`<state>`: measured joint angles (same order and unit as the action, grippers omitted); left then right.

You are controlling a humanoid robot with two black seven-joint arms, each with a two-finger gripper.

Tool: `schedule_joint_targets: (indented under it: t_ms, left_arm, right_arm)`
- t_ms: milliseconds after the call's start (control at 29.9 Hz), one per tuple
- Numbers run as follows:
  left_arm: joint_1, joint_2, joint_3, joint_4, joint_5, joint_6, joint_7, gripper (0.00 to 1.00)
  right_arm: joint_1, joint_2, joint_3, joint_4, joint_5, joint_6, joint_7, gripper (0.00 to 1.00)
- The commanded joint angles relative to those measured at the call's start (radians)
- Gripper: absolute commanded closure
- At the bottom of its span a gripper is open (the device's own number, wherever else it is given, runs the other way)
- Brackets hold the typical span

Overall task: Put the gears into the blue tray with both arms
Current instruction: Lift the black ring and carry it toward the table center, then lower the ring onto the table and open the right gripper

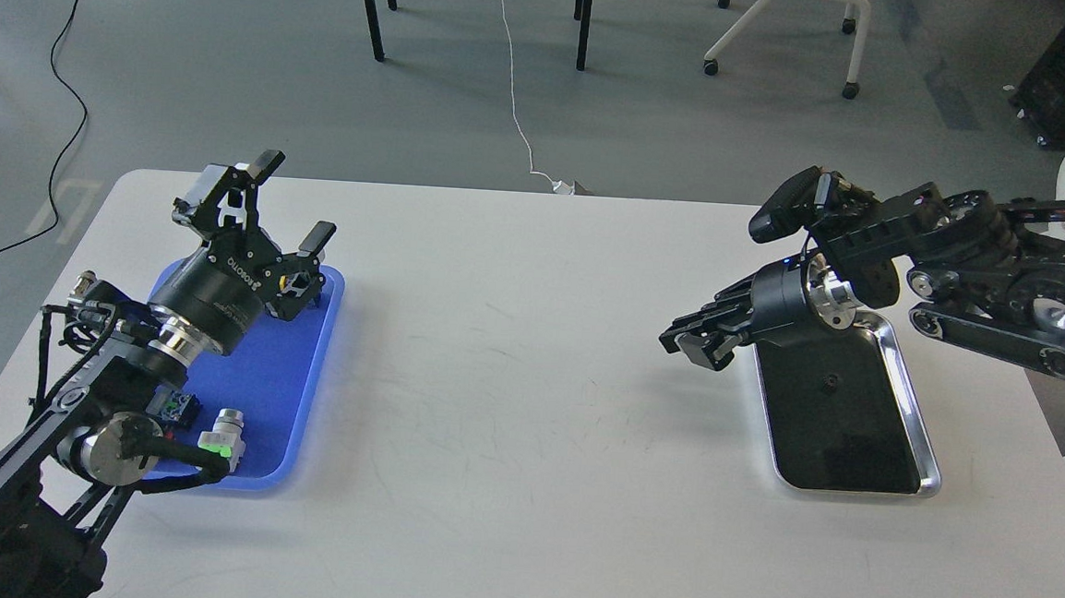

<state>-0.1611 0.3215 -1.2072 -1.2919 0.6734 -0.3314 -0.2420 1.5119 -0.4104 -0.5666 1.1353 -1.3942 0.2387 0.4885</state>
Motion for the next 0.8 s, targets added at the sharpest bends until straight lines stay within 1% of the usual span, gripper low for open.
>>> schedule_joint_targets:
  t_ms: [0, 200, 368, 568, 769]
  left_arm:
    - [0.000, 0.001, 0.000, 0.000, 0.002, 0.002, 0.000, 0.02]
    - [0.002, 0.001, -0.002, 0.000, 0.002, 0.002, 0.000, 0.02]
    - [0.003, 0.001, -0.003, 0.000, 0.002, 0.003, 0.000, 0.02]
    - [0.006, 0.001, -0.005, 0.000, 0.002, 0.003, 0.000, 0.02]
    - [0.008, 0.001, -0.006, 0.000, 0.002, 0.002, 0.000, 0.02]
  right_arm:
    - [-0.018, 0.097, -0.010, -0.040, 0.010, -0.010, 0.000, 0.84]
    - [-0.081, 0.251, -0.035, -0.138, 0.030, -0.062, 0.000, 0.84]
    - [-0.105, 0.334, -0.073, -0.186, 0.050, -0.099, 0.000, 0.84]
    - [-0.144, 0.370, -0.081, -0.224, 0.055, -0.110, 0.000, 0.84]
    - [-0.177, 0.377, -0.081, -0.227, 0.086, -0.133, 0.000, 0.84]
